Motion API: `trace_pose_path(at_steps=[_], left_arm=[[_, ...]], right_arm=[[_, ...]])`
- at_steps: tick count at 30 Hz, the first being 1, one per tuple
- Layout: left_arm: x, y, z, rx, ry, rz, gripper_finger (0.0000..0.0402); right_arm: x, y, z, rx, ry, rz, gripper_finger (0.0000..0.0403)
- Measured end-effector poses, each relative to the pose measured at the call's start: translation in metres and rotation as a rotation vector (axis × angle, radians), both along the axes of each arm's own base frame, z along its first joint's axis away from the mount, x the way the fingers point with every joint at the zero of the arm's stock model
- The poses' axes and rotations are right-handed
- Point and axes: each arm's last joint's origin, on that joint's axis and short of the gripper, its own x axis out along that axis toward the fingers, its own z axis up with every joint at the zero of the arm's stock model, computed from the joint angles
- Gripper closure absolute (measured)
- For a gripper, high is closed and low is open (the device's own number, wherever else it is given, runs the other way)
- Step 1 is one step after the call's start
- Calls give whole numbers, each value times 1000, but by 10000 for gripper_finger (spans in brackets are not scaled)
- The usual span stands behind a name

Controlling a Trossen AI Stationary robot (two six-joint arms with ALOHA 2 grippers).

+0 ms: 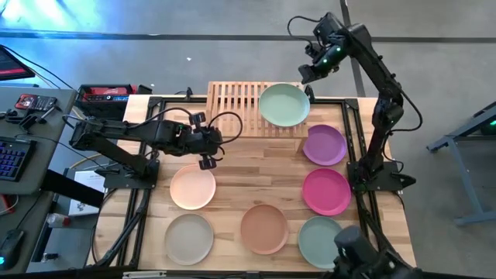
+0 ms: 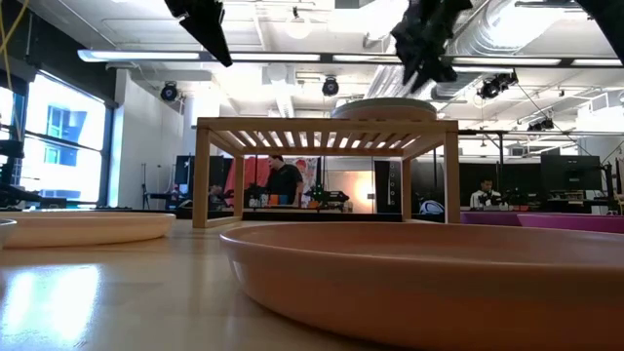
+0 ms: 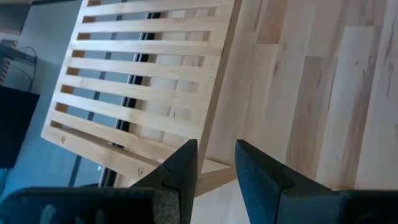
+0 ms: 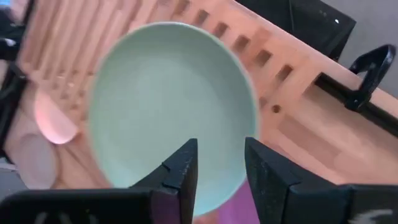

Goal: Place and stack plates onto a shelf
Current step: Stack the pink plate on the light green plate on the shelf

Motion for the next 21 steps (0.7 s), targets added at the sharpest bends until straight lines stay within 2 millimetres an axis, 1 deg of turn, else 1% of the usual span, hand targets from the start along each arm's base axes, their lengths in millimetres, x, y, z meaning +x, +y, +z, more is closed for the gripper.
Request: trace_pose_path(at_steps=[4,10,16,19,21], left_arm=[[-2,0,-1,-20,-2,36,304],[-14,4,-6,-51,103,106,304],[-25,6,-10,-54,201,153,305],[-29,6,-10,-58,237,173,305],[-31,6,-11,-60,255,181,305]], right_arm=[[11,25,17,-15,-44,19,293],[33,73,32,-67,-27,83,293],[57,134,41,-159,30,117,293],[71,167,41,-224,64,151,293],[79,191,37,-238,85,184,293]])
